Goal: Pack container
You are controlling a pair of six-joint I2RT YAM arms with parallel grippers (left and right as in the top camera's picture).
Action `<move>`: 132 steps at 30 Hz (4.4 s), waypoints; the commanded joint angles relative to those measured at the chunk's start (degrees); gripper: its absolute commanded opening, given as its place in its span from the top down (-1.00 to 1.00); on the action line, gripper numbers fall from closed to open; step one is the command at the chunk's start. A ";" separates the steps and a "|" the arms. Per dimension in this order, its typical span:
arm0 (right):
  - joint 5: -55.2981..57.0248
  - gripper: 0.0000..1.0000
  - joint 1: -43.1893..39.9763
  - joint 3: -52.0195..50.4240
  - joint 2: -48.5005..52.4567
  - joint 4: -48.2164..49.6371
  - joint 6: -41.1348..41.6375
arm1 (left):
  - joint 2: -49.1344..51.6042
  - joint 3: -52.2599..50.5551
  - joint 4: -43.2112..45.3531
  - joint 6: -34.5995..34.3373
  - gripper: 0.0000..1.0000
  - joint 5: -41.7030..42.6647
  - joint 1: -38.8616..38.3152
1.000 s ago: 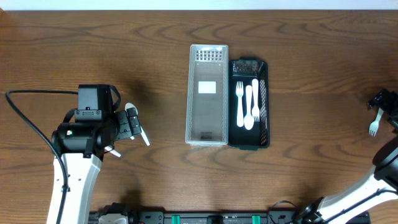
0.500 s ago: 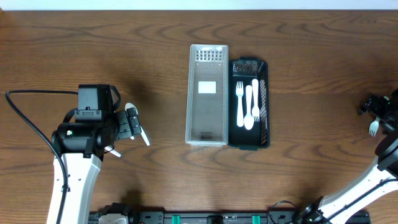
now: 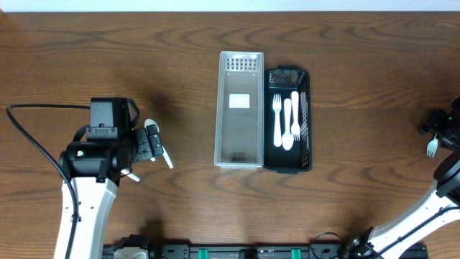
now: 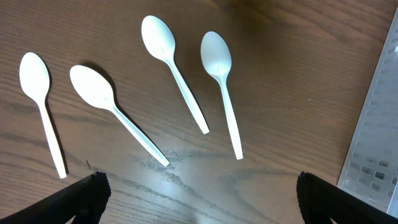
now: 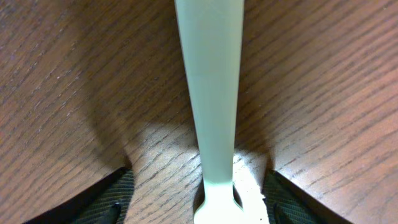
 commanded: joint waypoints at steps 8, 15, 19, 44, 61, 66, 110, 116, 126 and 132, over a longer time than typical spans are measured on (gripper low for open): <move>-1.64 -0.08 -0.22 0.39 1.57 0.13 -0.26 | -0.02 0.68 -0.15 -0.55 -0.96 -0.22 0.24; -1.64 0.29 -0.28 0.39 1.57 0.76 -0.28 | -0.02 0.70 -0.17 -0.57 -0.96 -0.22 0.24; -1.64 0.36 -0.28 0.39 1.57 1.03 -0.26 | -0.02 0.70 -0.17 -0.57 -0.96 -0.22 0.24; -1.64 0.93 7.69 1.90 -8.07 -2.69 5.51 | -0.02 0.70 -0.15 -0.55 -0.96 -0.24 0.24; -1.62 0.88 50.07 1.66 -29.79 -13.97 19.04 | -0.02 0.68 -1.49 -0.55 -0.96 -0.22 0.24; -1.60 0.88 57.59 1.66 -25.14 -13.92 20.70 | -0.02 0.68 -1.49 -0.55 -0.96 -0.22 0.24; 5.11 -0.41 39.76 21.03 -28.76 -28.50 10.45 | 5.53 2.97 2.05 -9.14 -0.96 4.52 0.20; 1.55 -0.42 34.62 15.28 -28.39 -26.25 10.40 | 18.67 2.97 7.91 -8.94 -0.96 4.81 0.17; 1.31 -0.41 34.49 5.99 -28.33 -20.96 10.43 | 32.94 2.95 18.03 -7.98 -0.96 5.16 0.20; 1.33 -0.41 34.49 4.28 -28.33 -20.33 10.43 | 39.95 2.95 19.67 -7.98 -0.96 5.16 0.20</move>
